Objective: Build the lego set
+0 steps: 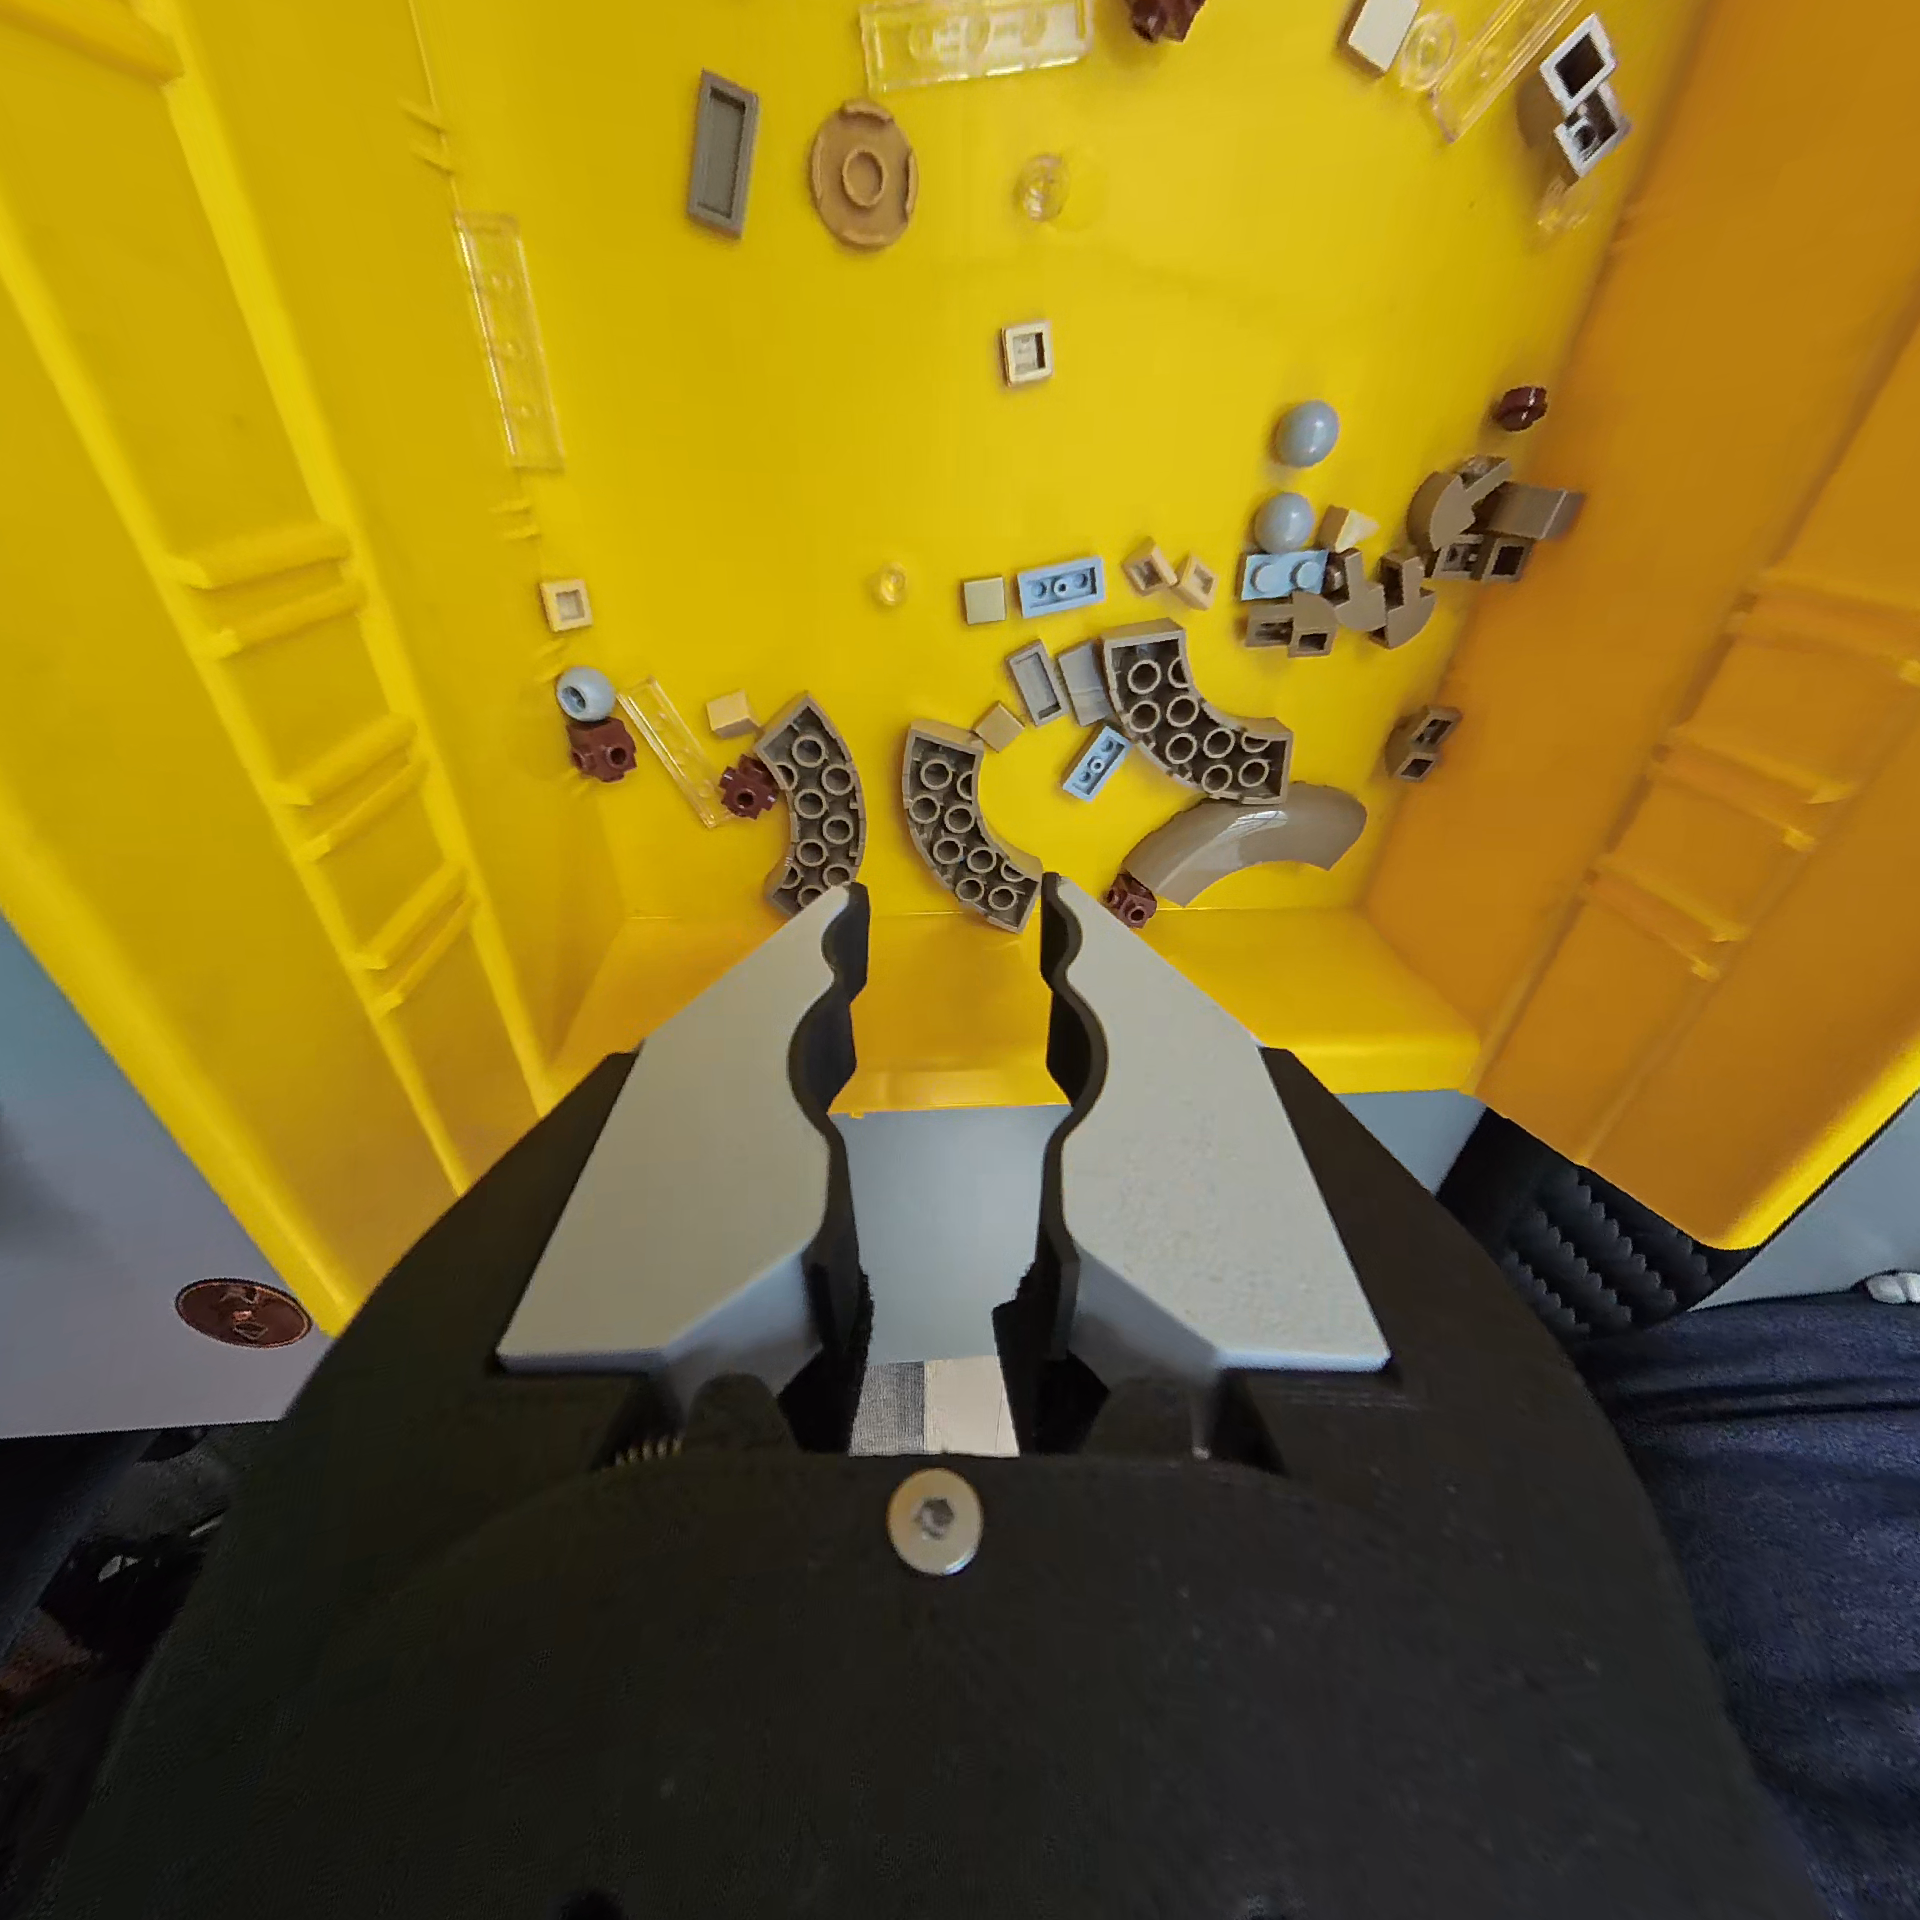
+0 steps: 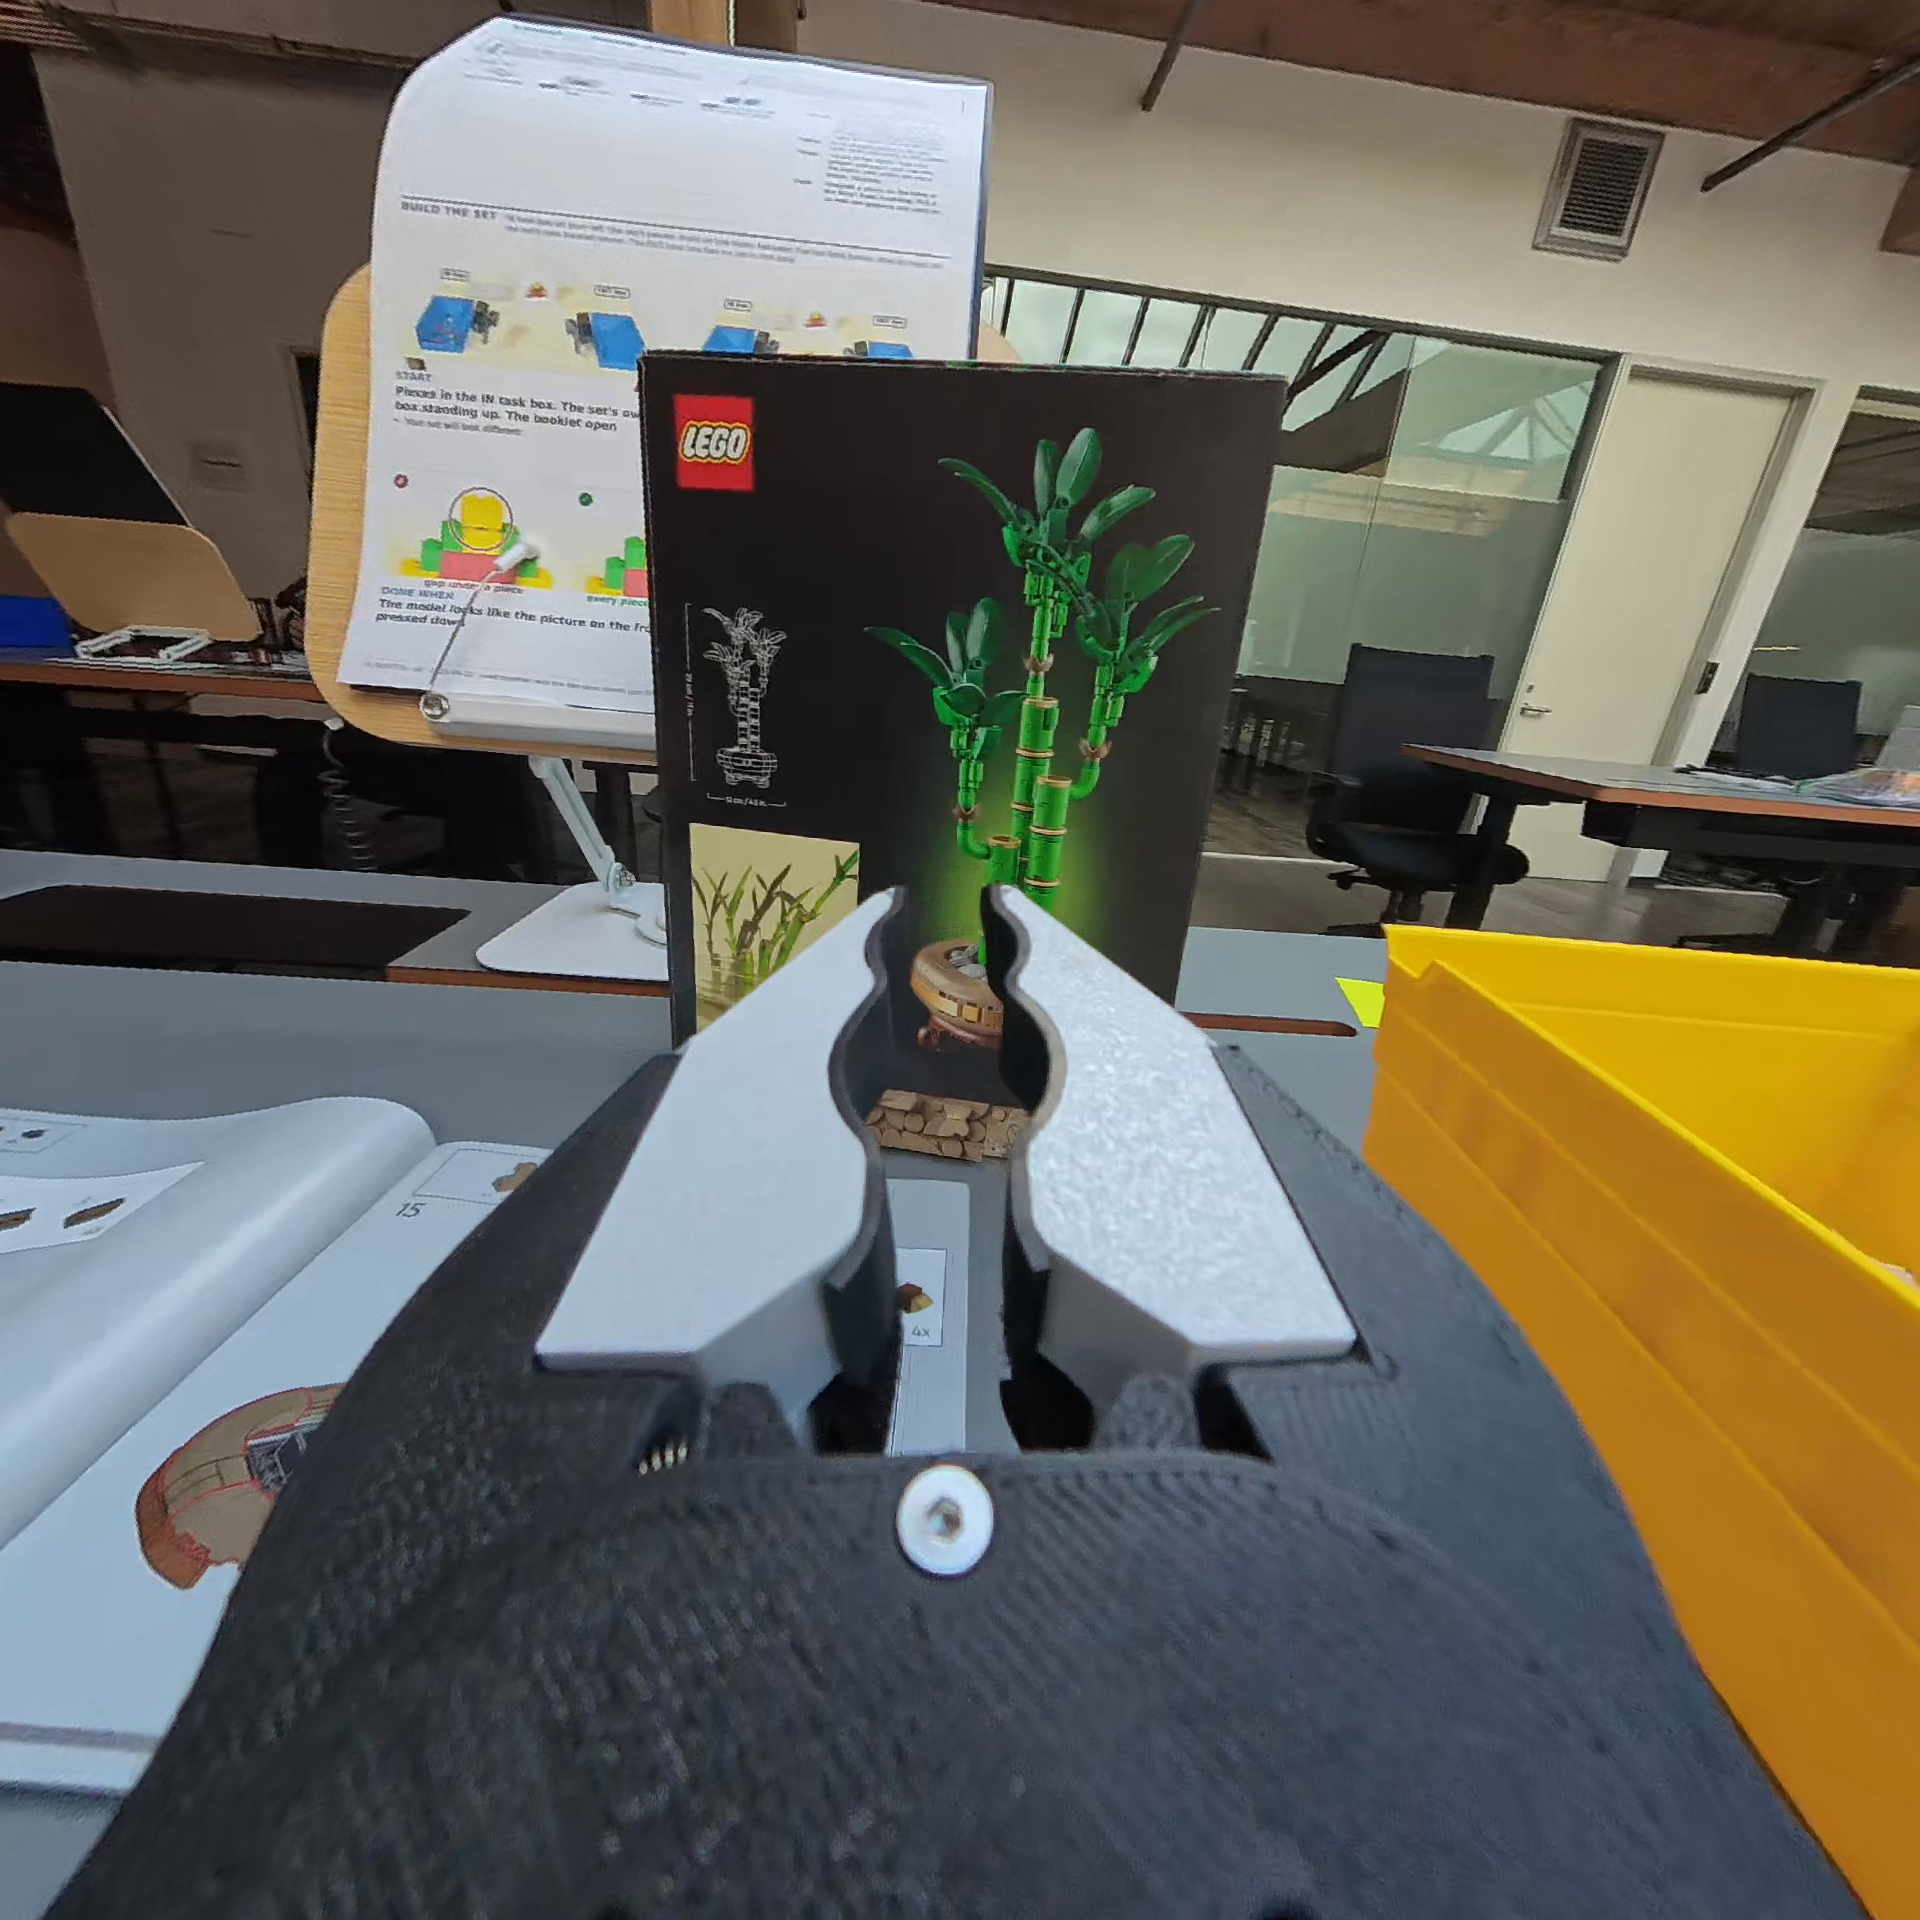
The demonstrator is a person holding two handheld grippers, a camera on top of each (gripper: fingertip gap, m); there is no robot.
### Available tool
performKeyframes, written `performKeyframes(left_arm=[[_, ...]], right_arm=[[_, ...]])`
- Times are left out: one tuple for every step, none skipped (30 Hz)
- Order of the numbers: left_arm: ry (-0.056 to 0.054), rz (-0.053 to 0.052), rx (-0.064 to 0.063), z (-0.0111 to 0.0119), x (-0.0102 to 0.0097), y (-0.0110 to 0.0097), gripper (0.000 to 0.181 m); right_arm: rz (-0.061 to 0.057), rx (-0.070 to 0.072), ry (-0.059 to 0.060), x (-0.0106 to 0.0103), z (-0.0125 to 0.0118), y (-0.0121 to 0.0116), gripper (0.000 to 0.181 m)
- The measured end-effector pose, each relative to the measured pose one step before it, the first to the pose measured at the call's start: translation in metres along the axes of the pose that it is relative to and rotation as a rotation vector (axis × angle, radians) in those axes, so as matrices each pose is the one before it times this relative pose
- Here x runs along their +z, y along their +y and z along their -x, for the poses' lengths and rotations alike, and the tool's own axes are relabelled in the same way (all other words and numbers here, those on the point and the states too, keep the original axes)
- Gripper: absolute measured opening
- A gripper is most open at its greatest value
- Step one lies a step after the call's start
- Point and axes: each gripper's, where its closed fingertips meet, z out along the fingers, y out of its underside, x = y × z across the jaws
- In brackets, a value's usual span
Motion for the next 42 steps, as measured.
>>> performKeyframes(left_arm=[[0.004, 0.0055, -0.0022, -0.00097, 0.00023, 0.00071, 0.032], [0.001, 0.0053, -0.0023, -0.00047, 0.00014, 0.0005, 0.032], [0.0018, 0.0034, -0.0022, -0.00054, 0.00016, 0.00015, 0.032], [0.006, 0.0024, -0.0002, -0.00109, 0.00014, -0.00003, 0.032], [0.006, 0.001, 0.0021, -0.00118, 0.00006, -0.00021, 0.031], [0.0021, -0.0003, 0.0017, -0.00031, 0.00002, -0.00044, 0.031], [0.0001, -0.0004, -0.0002, 0.00021, -0.00022, -0.00036, 0.031], [0.0014, -0.0005, -0.0029, 0.00018, -0.00034, -0.0002, 0.031], [0.0056, -0.001, -0.0039, -0.00039, -0.00032, -0.00023, 0.032], [0.0075, -0.0017, -0.0046, -0.00059, -0.00049, -0.00014, 0.032], [0.0069, -0.0019, -0.0045, -0.00062, -0.00036, -0.00014, 0.032], [0.0052, -0.0015, -0.0037, -0.0003, -0.0005, -0.00016, 0.032], [0.0034, -0.0015, -0.0036, -0.00023, -0.00048, -0.00025, 0.032], [0.0039, -0.0036, -0.004, -0.00038, -0.00073, -0.00054, 0.032], [0.0056, -0.0058, -0.0033, -0.00085, -0.00084, -0.00105, 0.032], [0.0053, -0.0066, -0.0017, -0.00102, -0.00095, -0.00128, 0.032], [0.0037, -0.0076, 0.0007, -0.00106, -0.00101, -0.0015, 0.032], [0.0016, -0.009, 0.0032, -0.00098, -0.00125, -0.00172, 0.032], [-0.0016, -0.0102, 0.0043, -0.00071, -0.00132, -0.0019, 0.031], [-0.004, -0.01, 0.0047, -0.0004, -0.00142, -0.00181, 0.031], [-0.0041, -0.0101, 0.0048, -0.00041, -0.00141, -0.00197, 0.031], [-0.0044, -0.0115, 0.0055, -0.00037, -0.0014, -0.00233, 0.031], [-0.0042, -0.0131, 0.0054, -0.00038, -0.00149, -0.00269, 0.031], [-0.0014, -0.0126, 0.0043, -0.00086, -0.00142, -0.00257, 0.031], [-0.0004, -0.0107, 0.0033, -0.00092, -0.00149, -0.00192, 0.031], [-0.0007, -0.0088, 0.0035, -0.00082, -0.00133, -0.00144, 0.03], [-0.0012, -0.0078, 0.0038, -0.00079, -0.0014, -0.00115, 0.03], [-0.0012, -0.0073, 0.0033, -0.00071, -0.00125, -0.00104, 0.03], [-0.0007, -0.0063, 0.0027, -0.0008, -0.00113, -0.00089, 0.03], [0.0001, -0.0044, 0.0023, -0.00075, -0.00088, -0.00065, 0.029], [0.0006, -0.003, 0.0031, -0.00093, -0.00065, -0.00043, 0.029], [0.001, -0.0021, 0.0045, -0.00086, -0.00039, -0.0005, 0.029], [0.0007, -0.0019, 0.0047, -0.00067, -0.0001, -0.00061, 0.029], [0.0005, -0.0008, 0.0033, -0.00035, -0.00003, -0.00048, 0.029], [0.0003, -0.0003, 0.0019, -0.00017, 0.0001, -0.00039, 0.029], [0.0008, -0.0011, 0.0011, 0.00011, 0.00019, -0.00041, 0.029], [0.0006, -0.0012, 0.0, 0.00034, 0.00014, -0.00029, 0.028], [-0.0016, -0.0023, -0.0006, 0.00099, 0.00005, -0.00037, 0.028], [-0.0027, -0.0049, -0.0011, 0.0016, -0.00002, -0.00094, 0.028], [-0.0034, -0.0067, -0.003, 0.00201, -0.00002, -0.00143, 0.028], [-0.0054, -0.0095, -0.0057, 0.00273, -0.00018, -0.00209, 0.028], [-0.0066, -0.0147, -0.0065, 0.00312, 0.00002, -0.00327, 0.028]], right_arm=[[0.011, -0.0031, 0.0057, 0.00075, -0.00103, 0.00229, 0.011], [0.0079, 0.0027, 0.0012, 0.00073, -0.0005, 0.00173, 0.012], [0.0037, 0.0078, 0.0007, 0.00054, -0.00082, 0.00119, 0.012], [0.003, 0.0082, 0.0039, 0.00035, -0.00162, 0.00108, 0.011], [0.0055, 0.0101, 0.0031, 0.0004, -0.00157, 0.00157, 0.011], [0.0052, 0.0128, -0.0008, 0.00062, -0.00097, 0.00154, 0.012], [0.0021, 0.0132, -0.0025, 0.00048, -0.00069, 0.00101, 0.012], [0.0001, 0.0114, -0.0032, 0.00037, -0.00031, 0.00064, 0.012], [0.0003, 0.0078, -0.0027, 0.00014, -0.00021, 0.0004, 0.012], [0.0015, 0.0022, -0.0017, 0.00019, 0.00002, 0.00047, 0.012], [0.0015, -0.002, 0.0001, 0.00017, 0.00014, 0.00035, 0.012], [0.0002, -0.0039, -0.0014, 0.00007, 0.00056, 0.00004, 0.012], [-0.0007, -0.0033, -0.0031, 0.00014, 0.00084, -0.00009, 0.012], [-0.0005, -0.0014, -0.0031, 0.00014, 0.00075, -0.00006, 0.012], [0.0017, 0.0011, -0.0021, 0.00025, 0.00027, 0.00051, 0.012], [0.0027, 0.0053, -0.0017, 0.00035, -0.0002, 0.00069, 0.012], [0.0032, 0.009, -0.0013, 0.00035, -0.00052, 0.00098, 0.012], [0.0036, 0.0091, -0.0013, 0.00037, -0.00062, 0.00103, 0.012], [0.0039, 0.0082, -0.0018, 0.00038, -0.00048, 0.00107, 0.012], [0.0047, 0.0054, -0.0029, 0.00041, -0.00003, 0.00107, 0.012], [0.0036, 0.0015, -0.0036, 0.00044, 0.00054, 0.00071, 0.012], [0.0018, -0.0004, -0.0058, 0.00037, 0.00107, 0.00043, 0.012], [0.0022, -0.0015, -0.0067, 0.00049, 0.0013, 0.00041, 0.012], [0.0032, -0.0021, -0.0049, 0.00045, 0.00114, 0.00065, 0.013], [0.0031, -0.0013, -0.0036, 0.00039, 0.00074, 0.00052, 0.013], [0.0029, 0.0, -0.0028, 0.00039, 0.00049, 0.00069, 0.013], [0.0035, 0.002, -0.0037, 0.0004, 0.00044, 0.00068, 0.013], [0.0038, 0.0033, -0.0039, 0.00037, 0.00033, 0.00082, 0.013], [0.0042, 0.0042, -0.0026, 0.00048, 0.00017, 0.00089, 0.014], [0.0033, 0.0036, -0.0033, 0.0004, 0.00027, 0.00083, 0.014], [0.0039, 0.0021, -0.0021, 0.00041, 0.00013, 0.00083, 0.013], [0.0044, -0.0001, -0.0003, 0.00048, 0.0, 0.00081, 0.014], [0.0045, 0.0, -0.0012, 0.00041, 0.00021, 0.00092, 0.014], [0.0029, -0.0007, -0.0023, 0.00036, 0.00046, 0.00057, 0.014], [0.0029, -0.0008, -0.0023, 0.0004, 0.00035, 0.00058, 0.013], [0.0041, 0.0003, -0.0028, 0.00033, 0.0005, 0.00073, 0.013], [0.0025, 0.0012, -0.0033, 0.0002, 0.0004, 0.00059, 0.013], [0.0022, 0.0026, -0.0033, 0.00022, 0.00028, 0.00054, 0.013], [0.0033, 0.0043, -0.0023, 0.00023, 0.00007, 0.00069, 0.013], [0.0022, 0.0051, -0.0013, 0.00013, -0.00032, 0.00051, 0.013], [0.0006, 0.0062, -0.0028, 0.00002, -0.00004, 0.00026, 0.014], [0.0006, 0.0072, -0.0044, 0.00013, 0.00021, 0.00037, 0.013]])
